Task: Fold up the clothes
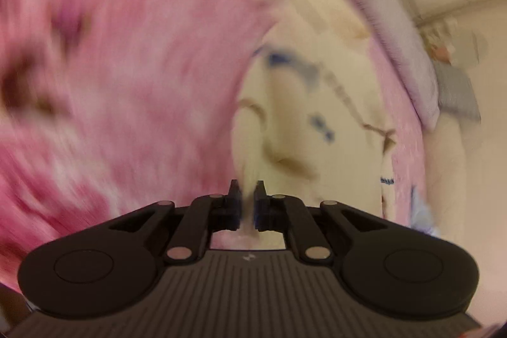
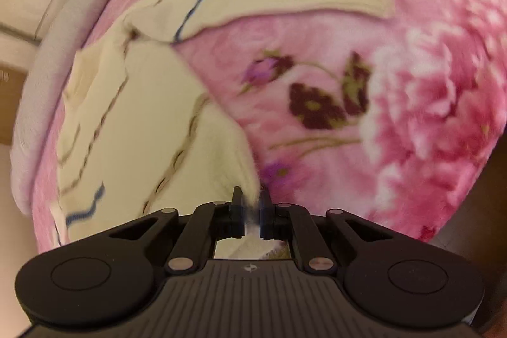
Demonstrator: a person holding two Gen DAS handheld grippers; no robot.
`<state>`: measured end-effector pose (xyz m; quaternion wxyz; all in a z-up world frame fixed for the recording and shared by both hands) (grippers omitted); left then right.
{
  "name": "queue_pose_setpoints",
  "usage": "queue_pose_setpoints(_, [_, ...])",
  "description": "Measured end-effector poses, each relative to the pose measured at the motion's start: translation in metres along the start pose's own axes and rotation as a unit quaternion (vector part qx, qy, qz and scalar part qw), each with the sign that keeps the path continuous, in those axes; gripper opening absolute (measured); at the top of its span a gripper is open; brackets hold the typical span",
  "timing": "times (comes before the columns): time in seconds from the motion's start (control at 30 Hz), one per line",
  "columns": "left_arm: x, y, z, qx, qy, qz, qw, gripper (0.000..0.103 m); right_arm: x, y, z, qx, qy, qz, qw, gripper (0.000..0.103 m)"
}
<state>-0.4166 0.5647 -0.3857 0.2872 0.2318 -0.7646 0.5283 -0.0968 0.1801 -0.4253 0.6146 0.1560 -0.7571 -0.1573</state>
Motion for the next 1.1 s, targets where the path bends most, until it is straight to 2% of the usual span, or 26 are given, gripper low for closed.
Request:
queue_pose_setpoints(0.1, [0.064, -0.041, -0.010, -0.109, -0.027, -0.021, 0.9935, 0.003, 0.032, 0.006, -0.006, 0.002, -0.020, -0.025, 0.999, 0.007])
queue_pose_setpoints(0.17, [0.086, -0.053, -0.003, -0.193, -0.022, -0.080, 0.9778, 0.000, 0.047, 0.003, -0.007, -0.006, -0.023, -0.039, 0.999, 0.006])
queue_pose_setpoints(0.2, [0.085, -0.046, 0.004, -0.202, -0.009, -0.108, 0.9734, 0.000, 0.048, 0.000, -0.005, -0.008, -0.016, -0.035, 0.999, 0.006])
queue_pose_setpoints(0.23, [0.076, -0.027, 0.013, -0.174, 0.008, -0.120, 0.9773, 0.000, 0.040, -0.004, -0.001, -0.005, -0.006, -0.016, 1.000, 0.006])
queue_pose_setpoints(0.3, [0.060, 0.010, 0.030, -0.118, 0.038, -0.141, 0.9823, 0.000, 0.021, -0.012, 0.009, 0.008, 0.016, 0.036, 0.999, 0.013])
queue_pose_setpoints(0.33, [0.053, 0.024, 0.034, -0.083, 0.037, -0.130, 0.9873, 0.001, 0.014, -0.015, 0.013, 0.011, 0.026, 0.057, 0.998, 0.022])
queue_pose_setpoints(0.37, [0.046, 0.035, 0.037, -0.051, 0.035, -0.118, 0.9910, 0.007, 0.008, -0.017, 0.016, 0.012, 0.034, 0.075, 0.997, 0.026])
queue_pose_setpoints(0.4, [0.041, 0.036, 0.035, -0.036, 0.027, -0.101, 0.9939, 0.013, 0.006, -0.018, 0.018, 0.010, 0.031, 0.079, 0.996, 0.028])
queue_pose_setpoints(0.47, [0.031, 0.037, 0.032, -0.007, 0.012, -0.066, 0.9977, 0.030, 0.011, -0.015, 0.017, 0.008, 0.008, 0.068, 0.998, 0.051])
queue_pose_setpoints(0.53, [0.020, 0.039, 0.028, -0.004, 0.009, -0.053, 0.9986, 0.039, 0.013, -0.013, 0.016, 0.009, -0.007, 0.062, 0.998, 0.054])
queue_pose_setpoints(0.63, [-0.007, 0.048, 0.029, 0.027, 0.029, -0.044, 0.9982, 0.039, 0.003, -0.010, 0.015, -0.002, -0.002, 0.047, 0.999, 0.054])
queue_pose_setpoints(0.7, [-0.023, 0.052, 0.033, 0.052, 0.044, -0.033, 0.9971, 0.035, -0.008, -0.007, 0.018, -0.008, 0.006, 0.047, 0.999, 0.054])
queue_pose_setpoints(0.73, [-0.028, 0.051, 0.035, 0.054, 0.051, -0.030, 0.9968, 0.024, -0.012, -0.006, 0.018, -0.005, 0.006, 0.050, 0.999, 0.055])
queue_pose_setpoints(0.77, [-0.030, 0.047, 0.036, 0.040, 0.057, -0.033, 0.9971, 0.006, -0.014, -0.004, 0.019, 0.004, 0.006, 0.056, 0.998, 0.033])
queue_pose_setpoints(0.8, [-0.031, 0.044, 0.037, 0.026, 0.062, -0.035, 0.9971, 0.005, -0.015, -0.002, 0.020, 0.015, 0.006, 0.064, 0.998, 0.014])
queue_pose_setpoints(0.83, [-0.033, 0.041, 0.038, 0.013, 0.068, -0.038, 0.9969, 0.004, -0.016, 0.000, 0.020, 0.023, 0.008, 0.068, 0.997, 0.008])
queue_pose_setpoints(0.87, [-0.033, 0.037, 0.038, -0.003, 0.072, -0.041, 0.9965, 0.004, -0.012, 0.003, 0.019, 0.029, 0.003, 0.072, 0.997, 0.007])
queue_pose_setpoints(0.97, [0.001, 0.027, 0.026, -0.075, 0.050, -0.056, 0.9944, 0.004, 0.010, 0.009, 0.012, 0.041, -0.021, 0.064, 0.997, 0.005])
queue_pose_setpoints(1.03, [0.017, 0.037, 0.025, -0.082, 0.054, -0.061, 0.9933, 0.004, 0.025, 0.009, 0.011, 0.041, -0.030, 0.054, 0.997, 0.004])
queue_pose_setpoints(1.1, [0.011, 0.053, 0.029, -0.085, 0.075, -0.088, 0.9897, 0.004, 0.027, 0.001, 0.003, 0.034, -0.032, 0.058, 0.997, 0.004])
Point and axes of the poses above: each gripper's, at about its wrist camera, not at the fingertips, and x roughly against the way its jaws point, y to its left, z to its underside, the point moved 9 cm from there along -x, roughly the way its jaws point, and after that the axes turned 6 degrees about z, right-handed, at the moved point
